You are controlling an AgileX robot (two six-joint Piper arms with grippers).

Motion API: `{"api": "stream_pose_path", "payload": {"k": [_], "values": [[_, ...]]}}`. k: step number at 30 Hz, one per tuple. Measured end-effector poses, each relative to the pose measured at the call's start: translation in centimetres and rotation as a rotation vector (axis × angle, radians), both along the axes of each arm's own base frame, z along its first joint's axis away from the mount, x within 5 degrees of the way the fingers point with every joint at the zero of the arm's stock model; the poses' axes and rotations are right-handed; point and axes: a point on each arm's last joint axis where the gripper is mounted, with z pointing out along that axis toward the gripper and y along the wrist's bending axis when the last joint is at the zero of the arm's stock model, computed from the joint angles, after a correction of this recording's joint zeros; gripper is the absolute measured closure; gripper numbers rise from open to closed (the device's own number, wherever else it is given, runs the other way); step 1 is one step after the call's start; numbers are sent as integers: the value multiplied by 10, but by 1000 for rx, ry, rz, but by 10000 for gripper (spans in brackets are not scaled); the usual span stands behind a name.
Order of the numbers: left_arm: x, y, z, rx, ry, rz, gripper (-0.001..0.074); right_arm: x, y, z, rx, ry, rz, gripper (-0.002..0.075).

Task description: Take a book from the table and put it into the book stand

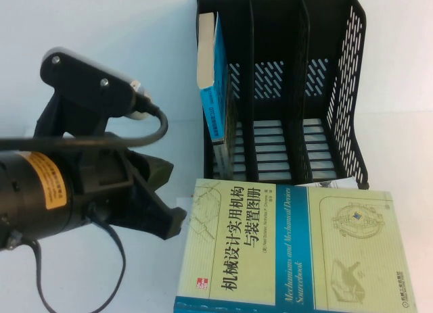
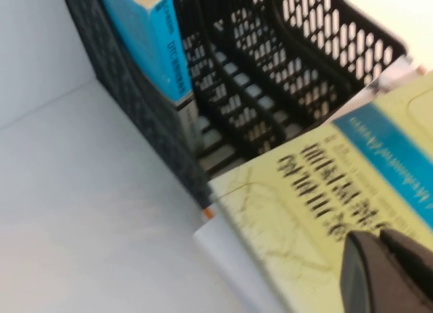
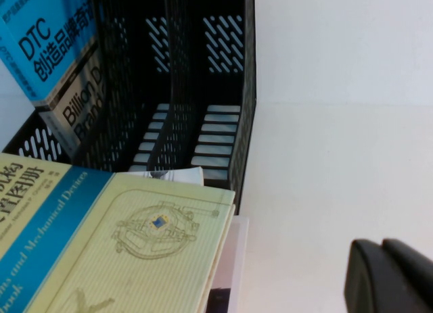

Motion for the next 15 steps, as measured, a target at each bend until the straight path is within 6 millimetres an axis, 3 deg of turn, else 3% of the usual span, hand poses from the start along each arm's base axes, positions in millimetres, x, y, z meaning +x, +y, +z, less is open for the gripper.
{"api": "stream_pose_path", "payload": {"k": [7, 10, 15], "values": [[-4, 26, 11, 13, -41, 69, 738, 0, 0, 0, 0, 0, 0, 729], [-14, 55, 15, -33, -72, 175, 737, 0, 0, 0, 0, 0, 0, 729], [-44, 108, -11, -124, -69, 441, 737, 0, 0, 0, 3, 1, 1, 729]]}}
